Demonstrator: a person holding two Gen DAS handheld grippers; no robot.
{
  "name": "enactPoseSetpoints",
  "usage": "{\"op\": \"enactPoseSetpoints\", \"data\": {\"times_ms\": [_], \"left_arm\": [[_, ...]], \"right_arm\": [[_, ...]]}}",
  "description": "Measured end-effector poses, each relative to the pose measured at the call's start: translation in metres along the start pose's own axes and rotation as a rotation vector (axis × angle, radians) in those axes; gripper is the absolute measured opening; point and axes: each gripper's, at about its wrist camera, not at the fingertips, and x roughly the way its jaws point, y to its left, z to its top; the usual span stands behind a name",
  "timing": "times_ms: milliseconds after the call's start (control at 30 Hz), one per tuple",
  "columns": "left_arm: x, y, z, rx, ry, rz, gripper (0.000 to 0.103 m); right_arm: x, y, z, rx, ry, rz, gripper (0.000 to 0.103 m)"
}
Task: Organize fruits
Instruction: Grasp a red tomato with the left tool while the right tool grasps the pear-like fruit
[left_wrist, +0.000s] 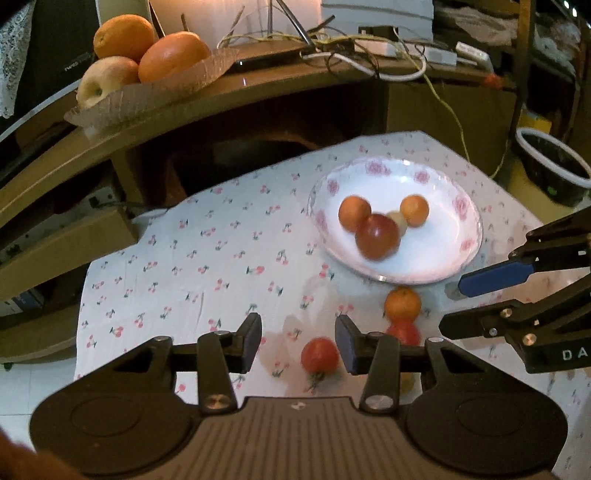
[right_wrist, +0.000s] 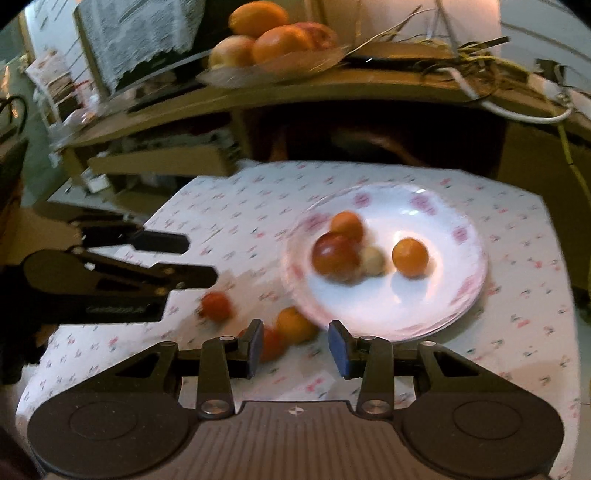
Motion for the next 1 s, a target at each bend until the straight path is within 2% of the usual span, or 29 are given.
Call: {"op": "enactPoseSetpoints", "data": {"times_ms": [567, 867, 933, 1000], "left_arm": [[0.001, 0.013, -0.017, 0.012, 0.037, -0.011, 0.05], [0.006, 0.009, -0.022, 0.033, 0.045, -0.037, 0.05], [0.008, 0.007, -0.022, 0.039, 0.046, -0.044, 0.05], [0.01, 0.005, -0.02, 0.041, 0.041, -0.058, 0.05]], "right_arm": [[0.025, 0.025, -0.013, 0.012, 0.093, 0.1, 0.04], [0.042, 0.031, -0.018, 0.007, 0.096, 0.084, 0.039], [0.043, 0.032, -0.018, -0.004, 0.092, 0.072, 0.035], [0.043, 0.03, -0.017, 0.0, 0.099, 0.082, 0.025]]}}
